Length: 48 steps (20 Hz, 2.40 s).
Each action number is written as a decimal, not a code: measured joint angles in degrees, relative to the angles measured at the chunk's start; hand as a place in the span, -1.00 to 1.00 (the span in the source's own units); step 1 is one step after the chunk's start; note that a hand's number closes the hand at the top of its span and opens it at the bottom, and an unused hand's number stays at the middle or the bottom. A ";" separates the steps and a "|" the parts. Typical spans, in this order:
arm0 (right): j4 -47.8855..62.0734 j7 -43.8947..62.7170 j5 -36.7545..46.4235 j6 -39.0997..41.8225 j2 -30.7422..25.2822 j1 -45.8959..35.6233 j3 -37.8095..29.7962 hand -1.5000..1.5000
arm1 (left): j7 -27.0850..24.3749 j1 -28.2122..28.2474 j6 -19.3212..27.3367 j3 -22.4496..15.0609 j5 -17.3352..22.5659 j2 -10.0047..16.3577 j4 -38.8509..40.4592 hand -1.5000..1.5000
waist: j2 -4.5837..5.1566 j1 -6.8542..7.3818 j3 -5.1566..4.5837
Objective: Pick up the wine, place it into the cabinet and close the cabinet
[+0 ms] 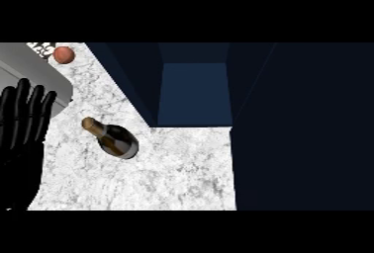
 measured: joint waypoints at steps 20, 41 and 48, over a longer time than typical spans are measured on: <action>-14.84 16.37 -14.42 12.11 -6.30 9.73 6.71 -1.00 | 15.22 -19.82 55.26 -30.55 -17.19 -5.70 16.78 -1.00 | -1.77 -0.82 -0.98; -17.59 26.89 -14.02 6.78 -5.98 3.22 7.47 -1.00 | 39.25 -24.93 61.40 -32.70 -38.38 -5.61 11.77 -1.00 | -2.01 0.23 -1.01; -18.16 29.05 -13.53 6.11 -7.09 1.29 6.25 -1.00 | 44.83 -20.65 58.53 -31.44 -45.59 -5.28 5.44 -1.00 | -2.01 0.17 -1.02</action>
